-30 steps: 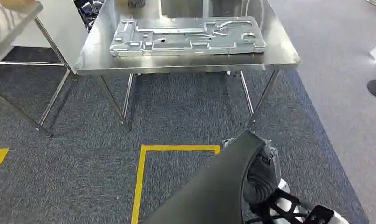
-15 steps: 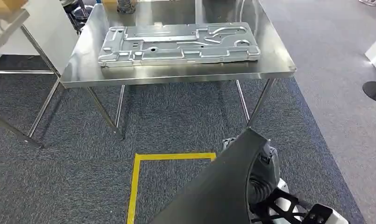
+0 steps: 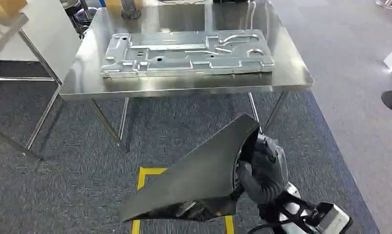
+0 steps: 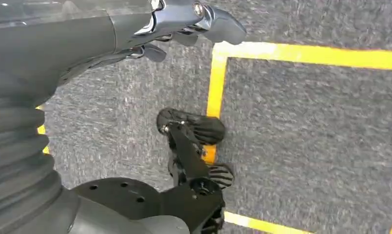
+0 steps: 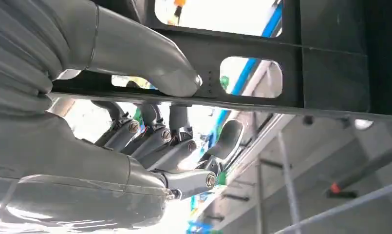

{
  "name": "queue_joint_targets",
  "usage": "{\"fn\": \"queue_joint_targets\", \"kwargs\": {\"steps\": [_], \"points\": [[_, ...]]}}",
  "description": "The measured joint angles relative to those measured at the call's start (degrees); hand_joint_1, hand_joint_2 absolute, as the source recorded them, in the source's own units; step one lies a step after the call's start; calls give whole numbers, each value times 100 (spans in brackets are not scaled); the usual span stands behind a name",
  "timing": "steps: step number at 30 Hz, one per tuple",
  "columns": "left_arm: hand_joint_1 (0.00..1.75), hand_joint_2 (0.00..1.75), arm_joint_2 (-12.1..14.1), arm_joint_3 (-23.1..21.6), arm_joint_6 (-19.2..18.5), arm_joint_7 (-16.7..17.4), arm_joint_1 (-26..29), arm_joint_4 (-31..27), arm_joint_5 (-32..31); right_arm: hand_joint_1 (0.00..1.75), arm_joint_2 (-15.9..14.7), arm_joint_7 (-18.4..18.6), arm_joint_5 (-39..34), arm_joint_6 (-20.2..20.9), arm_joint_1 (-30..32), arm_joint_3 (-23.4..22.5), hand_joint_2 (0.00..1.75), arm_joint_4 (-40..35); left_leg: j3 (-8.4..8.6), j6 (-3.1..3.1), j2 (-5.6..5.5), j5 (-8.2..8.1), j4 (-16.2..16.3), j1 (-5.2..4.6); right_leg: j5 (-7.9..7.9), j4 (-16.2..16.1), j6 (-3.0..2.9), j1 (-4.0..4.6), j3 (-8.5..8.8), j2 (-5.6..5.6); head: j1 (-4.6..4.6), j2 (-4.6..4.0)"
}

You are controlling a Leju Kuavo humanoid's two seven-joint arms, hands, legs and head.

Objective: Take the parts from the cabinet and place them on the table.

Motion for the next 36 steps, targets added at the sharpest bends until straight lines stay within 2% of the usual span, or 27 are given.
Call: {"fn": "queue_joint_targets", "kwargs": {"steps": [2,3,4,5,6,7,8,9,11,12,13,14,16,18,19,22,23,24,25,27,28,29,30,31,33,34,36], "points": [[0,175,7,35,-4,2,-10,0,-2,175,5,39,33,-72,-17,0,175,31,10,-53,14,-52,40,9,-17,-31,-77,-18,115,0,-2,2],[0,175,-7,51,-7,0,-15,0,-2,175,2,39,46,-79,-41,-2,175,48,-48,-69,35,-111,234,18,-44,-38,-113,-18,172,-14,-11,0],[0,175,-11,55,-13,0,-21,0,-11,175,2,42,52,-90,-82,-4,175,66,-232,-90,48,-251,578,28,-72,-40,-133,-17,197,-14,-55,0],[0,175,-11,64,-11,0,-28,0,-11,175,2,48,59,-110,-125,-4,175,86,-541,-132,50,-463,1087,39,-102,-39,-145,-6,222,-14,-42,0],[0,175,-11,72,-11,0,-22,0,-11,175,2,59,70,-136,-152,-4,175,103,-802,-136,50,-621,1481,42,-134,-38,-152,2,241,-13,-44,0],[0,175,-11,86,-9,0,-12,0,-9,175,2,92,85,-153,-169,-4,175,121,-1020,-135,51,-707,1756,44,-165,-36,-154,8,272,-9,-46,0],[0,175,-11,99,-9,2,1,0,-9,175,2,123,98,-182,-178,-4,175,140,-1107,-123,50,-637,1765,43,-201,-36,-150,11,318,-4,-42,0],[0,175,-13,105,-9,2,10,0,-11,175,2,155,131,-219,-189,-4,175,153,-1075,-98,50,-432,1534,43,-243,-36,-145,12,374,1,-46,0],[0,175,-11,131,-13,2,9,0,-11,175,2,168,210,-280,-231,2,175,153,-755,-35,53,277,545,37,-337,-39,-124,25,521,-3,-44,0],[0,175,-9,157,-13,2,17,0,-11,175,2,168,238,-289,-255,13,175,155,-635,16,67,529,112,11,-381,-55,-110,21,559,-11,-46,0],[0,175,-6,179,-13,4,11,0,-11,175,2,173,247,-291,-269,18,175,160,-670,21,73,312,151,-28,-390,-56,-77,34,585,-11,-22,0],[0,175,-9,193,-15,4,-4,0,-20,175,2,179,247,-295,-274,24,175,158,-656,54,68,264,114,-43,-406,-86,-28,21,568,-1,-44,0],[0,175,-2,204,-15,4,29,0,-35,175,2,188,262,-295,-276,46,175,153,-592,130,57,407,11,-43,-317,-15,62,26,630,2,-29,0],[0,175,-7,208,-24,4,20,0,-48,175,0,164,290,-313,-339,59,175,138,-397,167,56,432,-60,12,-430,162,107,18,620,-3,-22,0],[0,175,-7,208,-31,4,9,0,-57,175,0,151,339,-355,-382,68,175,118,-380,199,56,409,-62,12,-533,450,115,20,465,-3,11,0],[0,175,-6,212,-52,-2,-1,0,-79,175,-2,83,661,-595,-381,85,175,33,-345,230,49,326,-55,-1,-1060,1627,151,5,-338,-4,24,0],[0,175,-4,219,-59,-5,-2,0,-79,175,-9,59,779,-676,-364,101,175,-26,-312,226,42,294,-54,-2,-1022,1717,163,2,-475,-4,22,0],[0,175,-4,228,-61,-5,5,0,-83,175,-13,46,862,-726,-359,120,175,-85,-257,215,37,254,-53,-2,-824,1525,164,1,-466,-5,22,0],[0,175,-7,234,-66,-2,20,0,-85,175,-13,44,958,-792,-358,144,175,-151,-194,199,34,212,-53,-2,-522,1131,163,0,-343,-7,20,0],[0,175,-13,249,-66,2,13,0,-85,175,-24,53,1170,-919,-360,197,175,-300,-75,160,35,113,-54,-2,156,95,122,4,23,-12,24,0],[0,175,-22,265,-66,7,4,0,-85,175,-37,55,1229,-971,-366,219,175,-341,-36,128,35,83,-41,-15,-52,19,81,44,40,-17,9,0],[0,175,-22,286,-66,13,-18,-2,-85,175,-43,74,1276,-997,-373,243,175,-397,-70,87,30,60,-54,-13,-115,-8,40,60,38,-16,-2,0],[0,175,-22,300,-66,13,-35,0,-85,175,-57,85,1292,-1006,-370,256,175,-439,-69,47,37,33,-68,-12,2,-34,4,55,48,-14,0,0],[0,175,-22,315,-66,22,-25,0,-85,175,-68,105,1307,-1036,-376,273,175,-492,-34,12,39,69,9,-20,-8,-45,-30,55,55,-8,-7,0],[0,175,-22,348,-61,44,-30,0,-85,175,-100,153,1316,-1113,-393,319,175,-574,-35,-58,48,-6,139,-1,-39,-83,-95,15,202,-3,4,0],[0,175,-35,348,-63,52,-36,0,-92,175,-120,162,1316,-1139,-437,339,175,-601,-162,-80,55,-93,415,5,-68,-85,-128,9,244,-9,-52,0],[0,175,-37,350,-52,81,-48,-2,-111,175,-144,205,1309,-1205,-511,367,175,-627,-686,-127,55,-457,1269,38,-129,-84,-143,12,294,-10,-55,0]]}}
